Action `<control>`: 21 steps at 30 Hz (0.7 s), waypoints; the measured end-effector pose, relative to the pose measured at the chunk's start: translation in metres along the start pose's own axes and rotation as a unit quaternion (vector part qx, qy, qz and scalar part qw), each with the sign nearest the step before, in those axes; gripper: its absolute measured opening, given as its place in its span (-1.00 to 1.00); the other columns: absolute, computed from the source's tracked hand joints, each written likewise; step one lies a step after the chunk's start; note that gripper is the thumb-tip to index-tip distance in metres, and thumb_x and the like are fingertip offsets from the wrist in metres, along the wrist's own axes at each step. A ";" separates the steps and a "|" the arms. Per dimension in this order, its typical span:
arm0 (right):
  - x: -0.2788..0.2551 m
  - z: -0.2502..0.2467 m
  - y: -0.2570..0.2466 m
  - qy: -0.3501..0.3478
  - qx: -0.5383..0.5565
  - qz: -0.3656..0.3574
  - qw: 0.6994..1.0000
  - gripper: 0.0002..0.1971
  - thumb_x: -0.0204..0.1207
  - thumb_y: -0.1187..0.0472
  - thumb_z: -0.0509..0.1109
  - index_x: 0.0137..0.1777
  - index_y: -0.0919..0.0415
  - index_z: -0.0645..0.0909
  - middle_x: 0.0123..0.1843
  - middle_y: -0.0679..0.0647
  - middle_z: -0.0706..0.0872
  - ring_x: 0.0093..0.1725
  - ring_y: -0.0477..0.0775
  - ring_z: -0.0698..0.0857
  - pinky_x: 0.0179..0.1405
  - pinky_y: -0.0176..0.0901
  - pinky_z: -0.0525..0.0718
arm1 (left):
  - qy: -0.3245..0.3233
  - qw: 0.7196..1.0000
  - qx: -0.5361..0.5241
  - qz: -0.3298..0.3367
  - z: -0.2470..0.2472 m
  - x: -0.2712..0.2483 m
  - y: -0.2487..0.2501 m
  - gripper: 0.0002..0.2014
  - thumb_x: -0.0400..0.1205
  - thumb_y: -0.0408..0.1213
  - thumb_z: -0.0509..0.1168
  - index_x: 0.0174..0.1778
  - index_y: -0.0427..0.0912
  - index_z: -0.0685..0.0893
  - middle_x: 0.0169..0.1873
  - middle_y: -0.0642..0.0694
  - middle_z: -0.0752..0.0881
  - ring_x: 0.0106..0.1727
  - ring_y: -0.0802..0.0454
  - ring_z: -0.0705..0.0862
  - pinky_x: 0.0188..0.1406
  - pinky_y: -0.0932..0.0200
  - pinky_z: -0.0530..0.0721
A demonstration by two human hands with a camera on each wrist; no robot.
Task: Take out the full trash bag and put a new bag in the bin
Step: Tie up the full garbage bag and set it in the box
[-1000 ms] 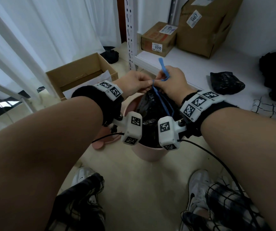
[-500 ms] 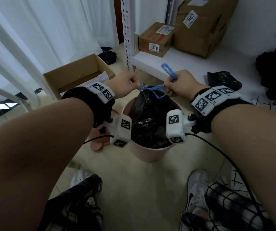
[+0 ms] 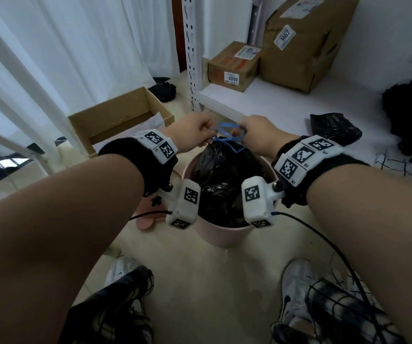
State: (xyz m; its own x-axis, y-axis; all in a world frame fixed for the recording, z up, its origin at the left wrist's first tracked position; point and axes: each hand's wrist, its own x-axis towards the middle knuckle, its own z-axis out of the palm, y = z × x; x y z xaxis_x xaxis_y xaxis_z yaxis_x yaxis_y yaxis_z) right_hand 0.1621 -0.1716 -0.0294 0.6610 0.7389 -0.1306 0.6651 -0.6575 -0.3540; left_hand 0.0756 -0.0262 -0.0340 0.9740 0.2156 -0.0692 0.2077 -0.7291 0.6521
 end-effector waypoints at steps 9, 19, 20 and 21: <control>-0.001 0.004 0.001 0.003 -0.051 -0.012 0.999 -0.76 0.62 0.17 0.27 -0.03 0.35 0.66 -0.19 0.20 0.59 -0.12 0.21 0.55 -0.17 -0.16 0.32 | -0.056 0.950 0.303 0.041 -0.001 0.006 0.004 -0.70 0.70 -0.21 0.19 0.15 -0.34 0.69 0.05 -0.32 0.71 0.11 -0.24 0.64 -0.02 0.03 0.46; -0.014 0.008 0.014 -0.004 0.120 0.030 0.992 -0.70 0.71 0.17 0.10 -0.20 0.22 0.55 -0.44 -0.01 0.44 -0.44 -0.10 0.39 -0.42 -0.29 0.33 | -0.020 0.886 0.454 0.096 -0.004 0.003 -0.004 -0.69 0.75 -0.12 0.07 0.22 -0.16 0.64 0.17 -0.18 0.62 0.22 -0.18 0.56 -0.12 0.06 0.40; -0.014 0.009 0.013 -0.005 0.117 0.026 0.993 -0.69 0.71 0.16 0.10 -0.23 0.20 0.54 -0.44 -0.01 0.44 -0.44 -0.09 0.39 -0.42 -0.34 0.31 | -0.017 0.882 0.462 0.095 -0.003 0.003 -0.005 -0.69 0.75 -0.13 0.07 0.22 -0.16 0.64 0.18 -0.17 0.62 0.22 -0.18 0.56 -0.13 0.06 0.39; -0.014 0.009 0.012 -0.012 0.110 0.022 0.994 -0.67 0.71 0.15 0.11 -0.29 0.17 0.52 -0.45 -0.01 0.44 -0.45 -0.09 0.39 -0.43 -0.34 0.31 | -0.018 0.882 0.463 0.089 -0.003 0.002 -0.006 -0.70 0.75 -0.15 0.07 0.21 -0.16 0.65 0.18 -0.17 0.62 0.21 -0.18 0.57 -0.14 0.05 0.40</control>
State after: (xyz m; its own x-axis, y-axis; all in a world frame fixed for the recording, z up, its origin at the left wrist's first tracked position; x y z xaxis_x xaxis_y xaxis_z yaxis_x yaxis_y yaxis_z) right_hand 0.1576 -0.1890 -0.0398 0.6781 0.7147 -0.1715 0.5415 -0.6435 -0.5410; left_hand 0.0761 -0.0194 -0.0360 0.9974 0.0367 -0.0628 0.0205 -0.9705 -0.2404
